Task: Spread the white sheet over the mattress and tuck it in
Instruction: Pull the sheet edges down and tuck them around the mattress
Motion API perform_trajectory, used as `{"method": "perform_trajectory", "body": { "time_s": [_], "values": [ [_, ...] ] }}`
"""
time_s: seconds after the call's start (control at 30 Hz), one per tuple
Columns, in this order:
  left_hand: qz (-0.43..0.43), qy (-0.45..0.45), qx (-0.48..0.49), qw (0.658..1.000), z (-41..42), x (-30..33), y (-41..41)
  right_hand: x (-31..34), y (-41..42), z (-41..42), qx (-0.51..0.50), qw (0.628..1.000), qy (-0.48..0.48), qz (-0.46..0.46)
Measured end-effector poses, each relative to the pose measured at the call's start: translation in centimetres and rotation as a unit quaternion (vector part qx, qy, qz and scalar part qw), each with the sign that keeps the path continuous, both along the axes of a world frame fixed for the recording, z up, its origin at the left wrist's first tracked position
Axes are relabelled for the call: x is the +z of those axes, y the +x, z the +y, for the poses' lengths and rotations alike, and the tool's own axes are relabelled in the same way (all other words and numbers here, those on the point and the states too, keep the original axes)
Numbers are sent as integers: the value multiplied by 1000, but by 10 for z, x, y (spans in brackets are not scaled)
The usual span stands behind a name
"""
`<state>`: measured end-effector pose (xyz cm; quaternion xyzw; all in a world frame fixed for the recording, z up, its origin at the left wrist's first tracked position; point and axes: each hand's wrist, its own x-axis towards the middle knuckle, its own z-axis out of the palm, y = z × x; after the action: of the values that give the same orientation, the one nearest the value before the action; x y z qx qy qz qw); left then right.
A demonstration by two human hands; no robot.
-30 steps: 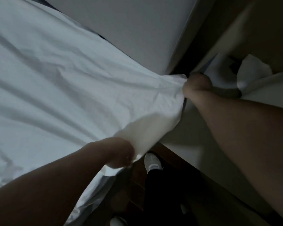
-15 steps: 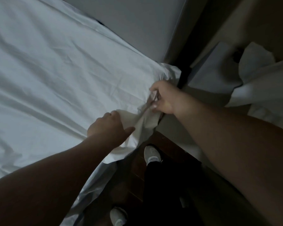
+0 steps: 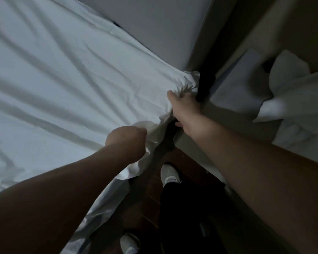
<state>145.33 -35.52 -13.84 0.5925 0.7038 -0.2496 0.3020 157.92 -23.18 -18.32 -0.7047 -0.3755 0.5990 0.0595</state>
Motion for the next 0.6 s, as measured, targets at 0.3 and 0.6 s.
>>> {"method": "perform_trajectory", "body": {
  "time_s": [0.3,0.6],
  "values": [
    [-186,20,7,982,-9,19,16,-20,30,2,214,944,74,-239],
    [-48,136,213,966,-118,28,-44,28,-10,-48,42,954,259,-146]
  ]
}}
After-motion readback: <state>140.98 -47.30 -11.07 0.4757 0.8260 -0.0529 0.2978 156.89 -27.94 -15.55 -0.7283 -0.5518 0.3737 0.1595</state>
